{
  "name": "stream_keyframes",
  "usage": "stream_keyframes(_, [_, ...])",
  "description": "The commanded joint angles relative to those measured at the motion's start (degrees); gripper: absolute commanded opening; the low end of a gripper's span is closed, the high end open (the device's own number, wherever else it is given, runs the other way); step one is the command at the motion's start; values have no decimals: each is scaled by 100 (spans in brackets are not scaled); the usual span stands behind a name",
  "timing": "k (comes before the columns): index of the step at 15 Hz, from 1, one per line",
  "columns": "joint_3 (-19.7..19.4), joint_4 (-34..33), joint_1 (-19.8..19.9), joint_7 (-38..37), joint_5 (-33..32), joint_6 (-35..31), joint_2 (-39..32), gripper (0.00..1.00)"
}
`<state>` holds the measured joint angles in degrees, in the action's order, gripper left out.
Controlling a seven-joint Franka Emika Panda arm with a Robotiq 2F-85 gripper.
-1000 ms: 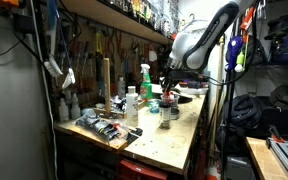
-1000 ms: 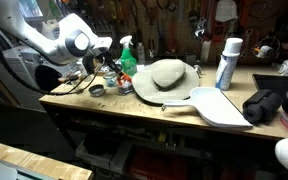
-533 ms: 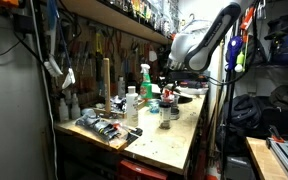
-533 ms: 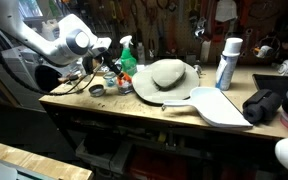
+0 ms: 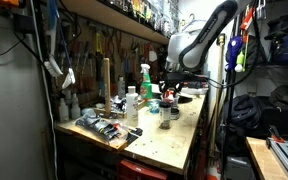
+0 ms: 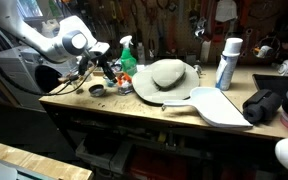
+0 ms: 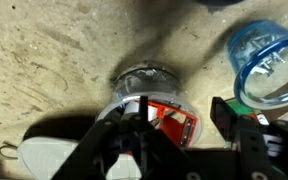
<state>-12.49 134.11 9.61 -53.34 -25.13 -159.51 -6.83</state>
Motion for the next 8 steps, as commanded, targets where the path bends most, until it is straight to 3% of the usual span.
stream_keyframes(1, [-94,1,-128,-324,598,-21,81,72])
stream_keyframes(2, [-91,-20,-109,-323,773,-93,81,83])
stream_keyframes(3, [-120,-72,-141,-144,534,-18,-1,95])
stream_keyframes(4, [-125,-96,-141,-133,568,-21,-2,78])
stream_keyframes(5, [-131,-103,-146,-126,568,-21,-7,85])
stream_keyframes(6, [-135,-103,-150,-125,567,-21,-11,100])
stream_keyframes(8, [-141,-152,-158,-283,695,-67,-65,100])
